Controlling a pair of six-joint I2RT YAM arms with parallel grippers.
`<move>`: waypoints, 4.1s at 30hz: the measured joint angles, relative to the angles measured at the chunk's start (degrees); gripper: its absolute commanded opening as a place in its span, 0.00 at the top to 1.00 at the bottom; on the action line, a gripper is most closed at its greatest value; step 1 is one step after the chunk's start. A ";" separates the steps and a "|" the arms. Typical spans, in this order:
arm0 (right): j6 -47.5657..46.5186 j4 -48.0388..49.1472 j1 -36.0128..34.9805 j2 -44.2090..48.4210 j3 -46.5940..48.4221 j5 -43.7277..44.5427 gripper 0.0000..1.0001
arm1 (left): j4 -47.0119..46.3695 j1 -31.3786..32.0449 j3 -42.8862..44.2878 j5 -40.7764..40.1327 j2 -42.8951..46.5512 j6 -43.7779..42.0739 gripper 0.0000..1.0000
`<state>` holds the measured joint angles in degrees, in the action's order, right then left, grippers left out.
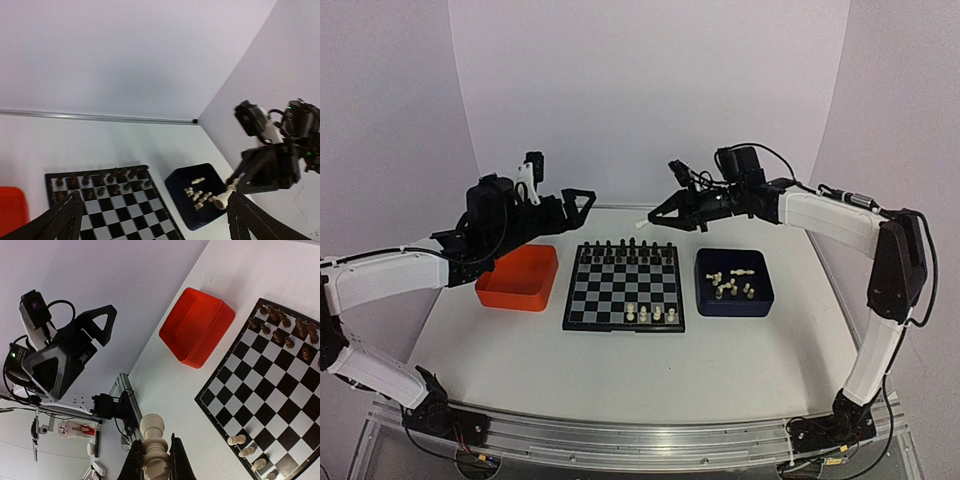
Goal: Set up the chess pieces on the board
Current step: Place the chess piece on the chessboard.
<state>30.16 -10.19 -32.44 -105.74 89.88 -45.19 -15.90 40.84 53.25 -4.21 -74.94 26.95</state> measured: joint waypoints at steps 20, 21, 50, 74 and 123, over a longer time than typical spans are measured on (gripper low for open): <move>-44.60 -38.14 -20.38 -14.61 22.26 37.19 1.00 | 28.52 -14.17 7.90 -1.90 -8.24 10.54 0.00; -45.82 -38.73 -21.01 -15.82 23.10 38.42 1.00 | 28.79 -14.17 7.90 -1.90 -8.24 10.52 0.00; -53.46 -41.29 -24.19 -29.21 31.63 48.68 1.00 | 31.16 -14.17 7.90 -5.27 -7.03 9.07 0.00; -53.67 -41.37 -24.23 -31.58 32.61 49.99 1.00 | 32.48 -14.17 7.90 -6.94 -6.97 8.86 0.00; -52.31 -41.36 -24.23 -32.12 33.34 47.96 0.14 | 32.41 -14.17 7.90 -6.43 -6.97 8.60 0.00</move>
<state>-22.15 -51.55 -56.66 -137.86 123.22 2.77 16.51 26.68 61.14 -10.63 -81.91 35.55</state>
